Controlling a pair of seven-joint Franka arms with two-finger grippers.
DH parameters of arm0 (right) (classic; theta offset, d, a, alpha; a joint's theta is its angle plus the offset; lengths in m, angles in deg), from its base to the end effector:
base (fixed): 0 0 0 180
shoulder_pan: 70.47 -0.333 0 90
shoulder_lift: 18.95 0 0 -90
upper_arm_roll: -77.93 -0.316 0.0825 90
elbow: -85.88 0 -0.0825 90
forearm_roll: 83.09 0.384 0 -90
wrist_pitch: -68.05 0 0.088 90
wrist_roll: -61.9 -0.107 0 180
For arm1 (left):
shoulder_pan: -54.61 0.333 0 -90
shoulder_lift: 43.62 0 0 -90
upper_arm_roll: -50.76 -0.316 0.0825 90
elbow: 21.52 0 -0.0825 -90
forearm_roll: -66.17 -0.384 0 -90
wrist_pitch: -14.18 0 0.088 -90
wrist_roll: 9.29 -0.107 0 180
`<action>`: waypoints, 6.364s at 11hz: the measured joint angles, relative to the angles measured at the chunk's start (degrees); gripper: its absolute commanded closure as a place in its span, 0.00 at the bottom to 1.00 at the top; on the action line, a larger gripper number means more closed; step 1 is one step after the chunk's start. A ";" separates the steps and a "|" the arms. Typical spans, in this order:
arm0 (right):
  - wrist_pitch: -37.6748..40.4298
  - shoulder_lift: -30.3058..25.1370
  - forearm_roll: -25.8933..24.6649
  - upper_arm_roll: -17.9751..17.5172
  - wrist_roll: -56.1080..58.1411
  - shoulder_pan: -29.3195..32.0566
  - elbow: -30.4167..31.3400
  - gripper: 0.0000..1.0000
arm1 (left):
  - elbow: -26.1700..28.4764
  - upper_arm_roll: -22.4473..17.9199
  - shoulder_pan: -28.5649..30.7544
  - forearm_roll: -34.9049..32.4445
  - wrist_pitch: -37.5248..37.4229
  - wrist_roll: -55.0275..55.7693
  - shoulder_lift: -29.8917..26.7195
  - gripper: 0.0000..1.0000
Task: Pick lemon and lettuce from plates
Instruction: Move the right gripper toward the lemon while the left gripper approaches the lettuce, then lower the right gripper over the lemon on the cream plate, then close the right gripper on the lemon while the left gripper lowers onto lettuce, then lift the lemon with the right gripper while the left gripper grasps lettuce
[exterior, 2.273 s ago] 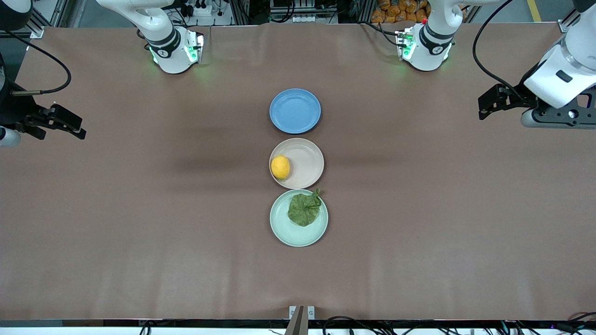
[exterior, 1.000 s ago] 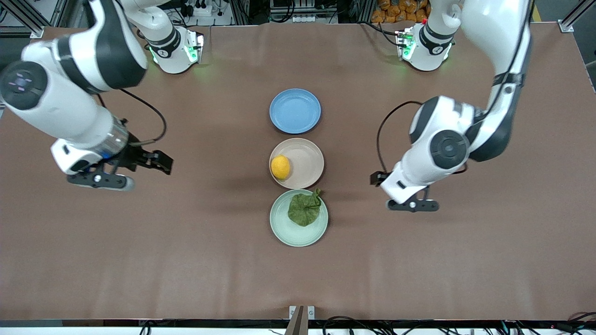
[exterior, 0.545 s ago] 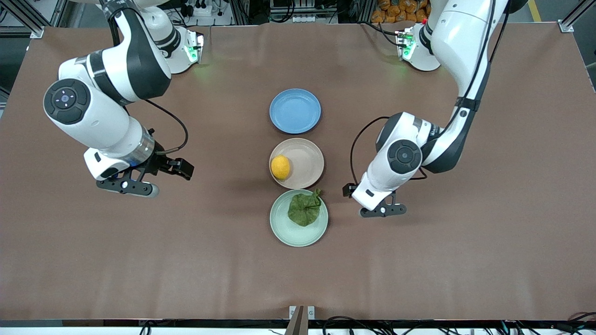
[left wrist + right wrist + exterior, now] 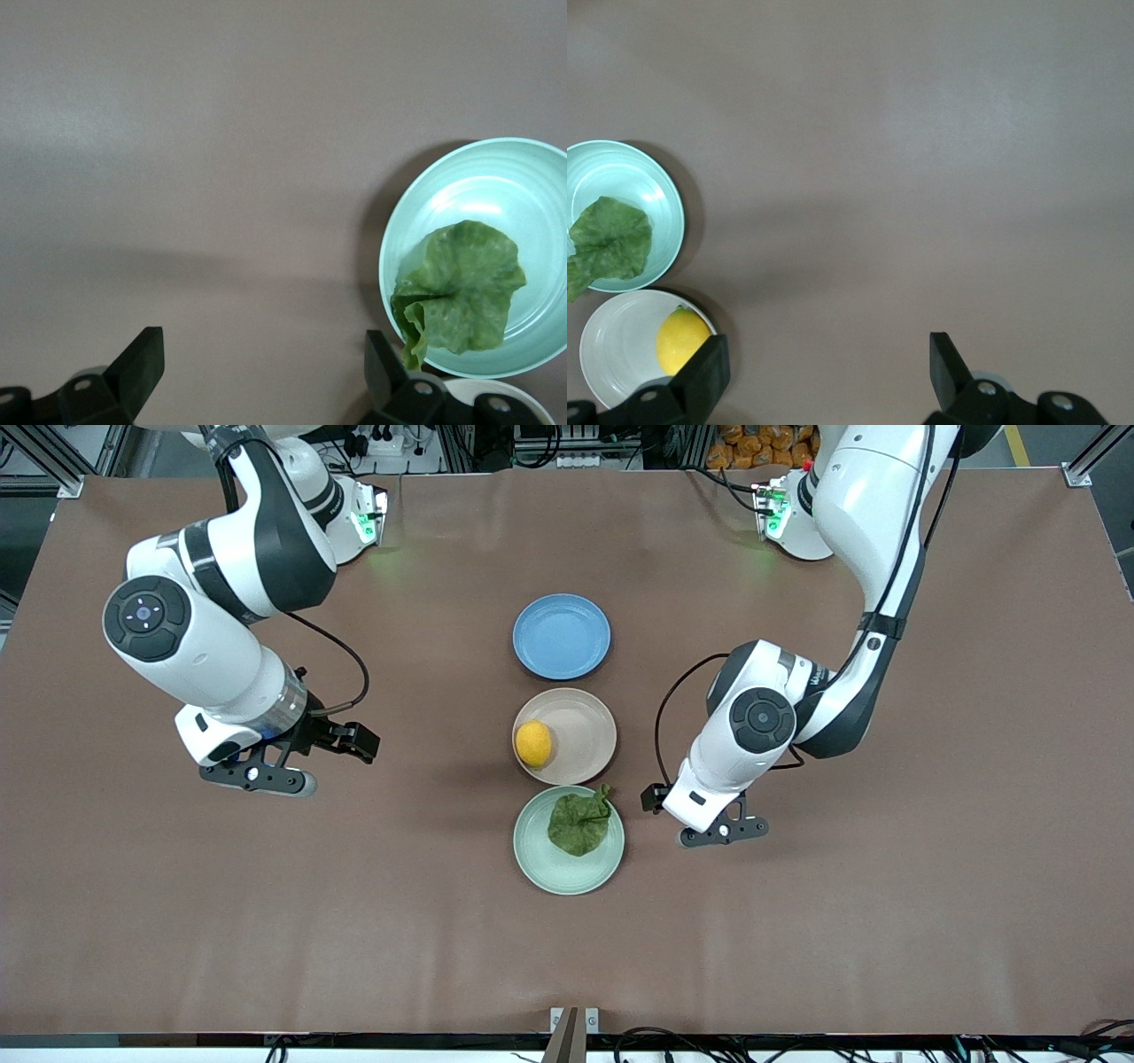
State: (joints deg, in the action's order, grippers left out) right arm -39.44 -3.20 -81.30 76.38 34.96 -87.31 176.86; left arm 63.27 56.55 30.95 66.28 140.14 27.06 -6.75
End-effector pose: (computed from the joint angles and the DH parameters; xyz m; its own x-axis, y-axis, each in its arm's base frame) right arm 0.6129 0.2044 0.4775 0.9873 -0.1587 -0.0052 -0.1588 -0.9865 -0.0392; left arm 0.6346 -0.3435 0.3067 0.9892 0.1446 0.0253 0.1416 -0.9853 0.0958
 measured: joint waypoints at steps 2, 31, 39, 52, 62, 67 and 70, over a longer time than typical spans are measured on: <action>0.00 0.00 0.00 -0.51 -0.03 -0.04 0.11 0.00 | -0.70 -0.08 0.04 0.00 0.00 0.01 0.00 0.00; -30.47 19.70 -13.50 -8.89 -37.33 -16.65 9.50 0.04 | -1.25 -0.09 -5.51 0.00 22.04 7.10 7.44 0.00; -32.25 21.83 -17.78 -9.30 -38.77 -16.77 9.47 0.50 | -1.19 -0.63 -8.42 0.00 31.47 7.25 11.43 0.00; -17.94 11.30 -17.82 -13.53 -32.38 -10.06 7.57 1.00 | -1.45 -6.00 -15.95 0.00 32.50 7.91 15.75 1.00; 2.35 -4.21 -1.55 -1.66 9.54 5.49 7.73 1.00 | -2.84 -7.06 -15.96 0.02 32.79 11.83 15.73 1.00; 7.37 -4.30 -1.09 5.89 21.38 5.53 6.44 1.00 | -4.17 -7.63 -15.44 0.02 28.66 12.07 11.45 1.00; 10.07 -4.64 -0.98 8.68 29.96 7.95 5.64 1.00 | -4.38 -7.96 -13.44 0.02 20.75 11.76 7.23 1.00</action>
State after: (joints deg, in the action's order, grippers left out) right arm -29.38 -7.85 -82.28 85.05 64.93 -79.37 182.50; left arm 58.89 48.59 17.51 66.30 160.89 38.81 0.47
